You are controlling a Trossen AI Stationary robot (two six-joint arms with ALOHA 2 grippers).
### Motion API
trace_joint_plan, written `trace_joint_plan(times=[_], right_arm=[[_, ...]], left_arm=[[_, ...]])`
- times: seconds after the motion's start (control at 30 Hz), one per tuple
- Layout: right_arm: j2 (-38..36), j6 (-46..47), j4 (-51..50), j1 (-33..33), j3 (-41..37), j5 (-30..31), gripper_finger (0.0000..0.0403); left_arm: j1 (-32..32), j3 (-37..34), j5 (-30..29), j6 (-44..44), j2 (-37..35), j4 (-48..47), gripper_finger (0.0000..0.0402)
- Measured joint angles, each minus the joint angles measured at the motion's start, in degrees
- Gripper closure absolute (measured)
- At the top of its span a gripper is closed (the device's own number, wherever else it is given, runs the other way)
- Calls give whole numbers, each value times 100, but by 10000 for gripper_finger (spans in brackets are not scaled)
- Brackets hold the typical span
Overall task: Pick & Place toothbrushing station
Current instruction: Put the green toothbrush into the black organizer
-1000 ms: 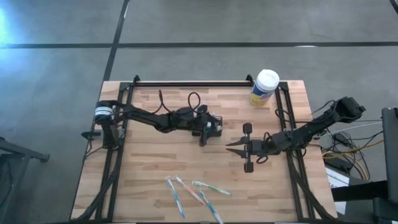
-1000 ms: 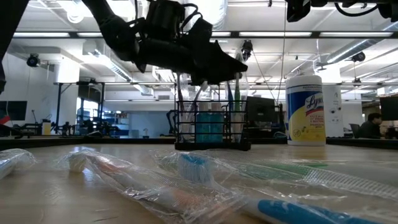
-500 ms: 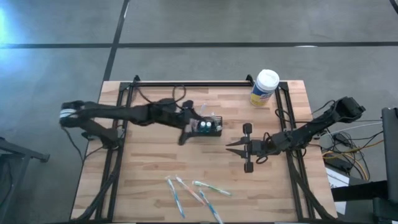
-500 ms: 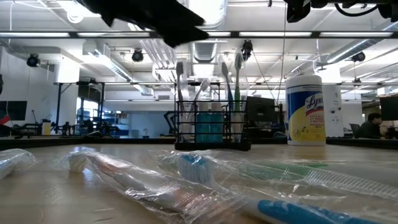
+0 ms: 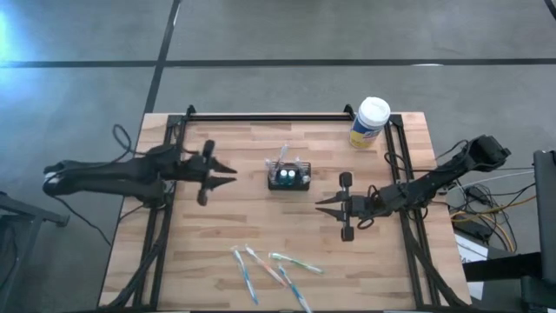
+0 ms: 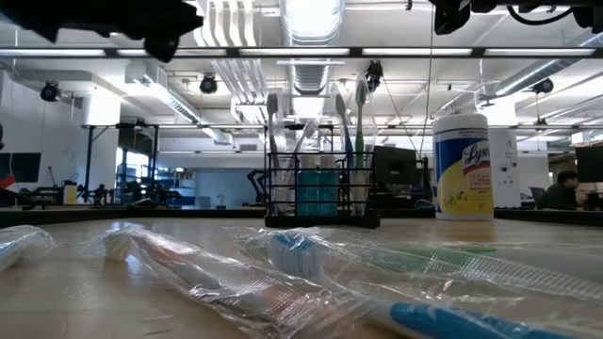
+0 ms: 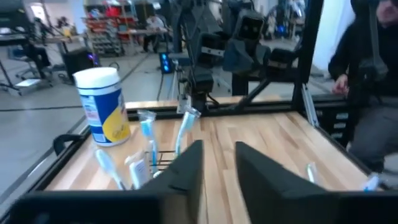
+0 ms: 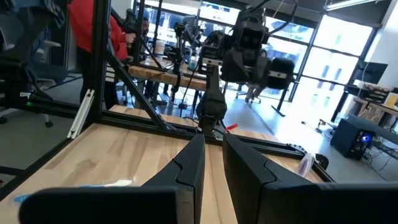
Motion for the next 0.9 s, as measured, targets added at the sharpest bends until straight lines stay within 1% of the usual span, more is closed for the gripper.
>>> trace_joint_plan(times=[0.1,0.13,0.17,0.27,0.37,0.47,0.53,0.67,0.8,0.9], right_arm=[[0,1,15,0,1,2,351],[0,-5,17,-1,5,2,351],[0,-32,34,-11,9,2,351],[0,-125,114,-41,11,4,351],[-48,-123,244,-87,11,24,351],[-288,133,283,-183,11,245,351],[-535,218,126,-300,11,298,351],[-1132,222,-565,-591,11,-68,351],[-1739,354,-1197,-908,9,-726,351],[-2073,394,-1561,-997,-17,-934,351]], left_arm=[[3,-353,-37,-63,-545,5,369],[4,-454,-36,-35,-691,16,385],[4,-556,-36,4,-809,18,392],[4,-825,-47,133,-1052,23,393],[0,-1064,-266,203,-1191,19,397],[2,-1288,-602,228,-1267,23,397],[7,-1422,-677,310,-1315,81,396],[4,-1629,-456,399,-1421,558,398],[5,-1642,-419,564,-1490,580,396],[29,-1627,-426,765,-1506,572,397]])
